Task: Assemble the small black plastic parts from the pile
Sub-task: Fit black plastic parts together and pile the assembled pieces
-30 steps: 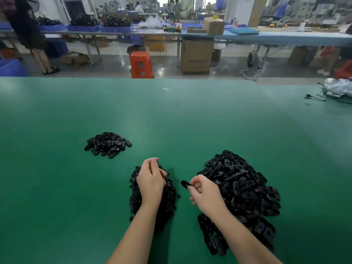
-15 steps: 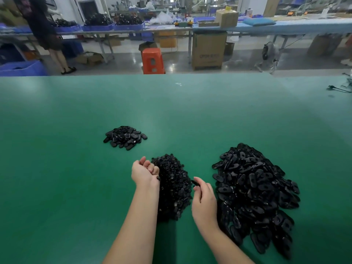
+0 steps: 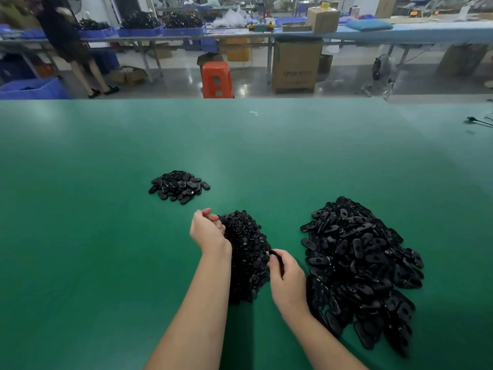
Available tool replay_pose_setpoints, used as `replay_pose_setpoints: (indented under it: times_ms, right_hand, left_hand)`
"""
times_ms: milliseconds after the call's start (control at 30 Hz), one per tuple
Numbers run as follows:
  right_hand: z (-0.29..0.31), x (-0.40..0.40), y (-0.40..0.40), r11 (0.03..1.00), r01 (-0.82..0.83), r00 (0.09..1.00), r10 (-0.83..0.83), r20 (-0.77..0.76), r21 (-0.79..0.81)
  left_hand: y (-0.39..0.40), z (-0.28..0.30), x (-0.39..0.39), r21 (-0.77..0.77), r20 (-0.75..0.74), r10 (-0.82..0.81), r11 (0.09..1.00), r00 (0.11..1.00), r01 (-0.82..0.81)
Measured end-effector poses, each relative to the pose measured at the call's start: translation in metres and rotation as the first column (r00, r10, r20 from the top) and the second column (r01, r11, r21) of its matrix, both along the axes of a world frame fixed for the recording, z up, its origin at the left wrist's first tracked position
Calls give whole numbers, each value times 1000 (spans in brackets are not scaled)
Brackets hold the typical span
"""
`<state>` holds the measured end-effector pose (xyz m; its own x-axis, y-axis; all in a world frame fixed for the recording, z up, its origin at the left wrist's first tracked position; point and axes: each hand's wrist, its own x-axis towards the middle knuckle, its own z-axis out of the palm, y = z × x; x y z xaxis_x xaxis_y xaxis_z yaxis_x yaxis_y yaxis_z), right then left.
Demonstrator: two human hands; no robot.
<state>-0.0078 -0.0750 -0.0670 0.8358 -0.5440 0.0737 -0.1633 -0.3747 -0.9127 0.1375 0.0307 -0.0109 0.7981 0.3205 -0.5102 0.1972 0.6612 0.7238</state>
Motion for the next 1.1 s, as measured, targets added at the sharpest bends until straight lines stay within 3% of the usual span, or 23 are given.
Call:
replay_pose_setpoints:
  times_ms: [100,200,333,467,567,700,767,867,933,1000,1033,1100]
  right_hand:
    - [9,2,-1,981,7,1000,-11,21,195]
    - [30,15,3,943,-83,996,67,61,322]
    - [54,32,7,877,-245,969,237,73,412]
    - [59,34,5,872,-362,928,372,35,331]
    - [60,37,5,910,-339,939,343,28,238]
    - [62,40,-1,934,-346,938,345,24,89]
    - [62,40,-3,932,-337,941,336,35,130]
    - [63,38,-10,911,-256,966,231,115,325]
    - [66,37,-18,902,-208,974,157,163,378]
    - [70,37,-27,911,-184,974,118,192,370]
    - [71,37,-31,916,-179,974,114,195,359]
    - [71,36,-36,924,-181,975,123,186,338]
  left_hand:
    - [-1,3,-1,-329,-22,-42,944,999,33]
    - [-6,7,-4,-482,-8,-54,875,999,43]
    - [-13,12,-4,-557,-6,-98,827,995,78]
    - [-17,12,-3,-573,3,-142,811,990,118]
    - [-20,13,-1,-565,5,-155,815,988,131]
    - [-20,12,-1,-485,12,-188,858,982,170]
    - [-21,15,-2,-393,42,-215,894,976,214]
    - [-18,18,-9,-15,70,-368,929,927,369]
    - [-11,16,-19,191,25,-630,765,776,615]
    - [-3,16,-30,236,-32,-826,541,563,807]
    - [1,16,-35,246,-47,-867,471,496,847]
    - [5,18,-41,263,-24,-890,434,455,862]
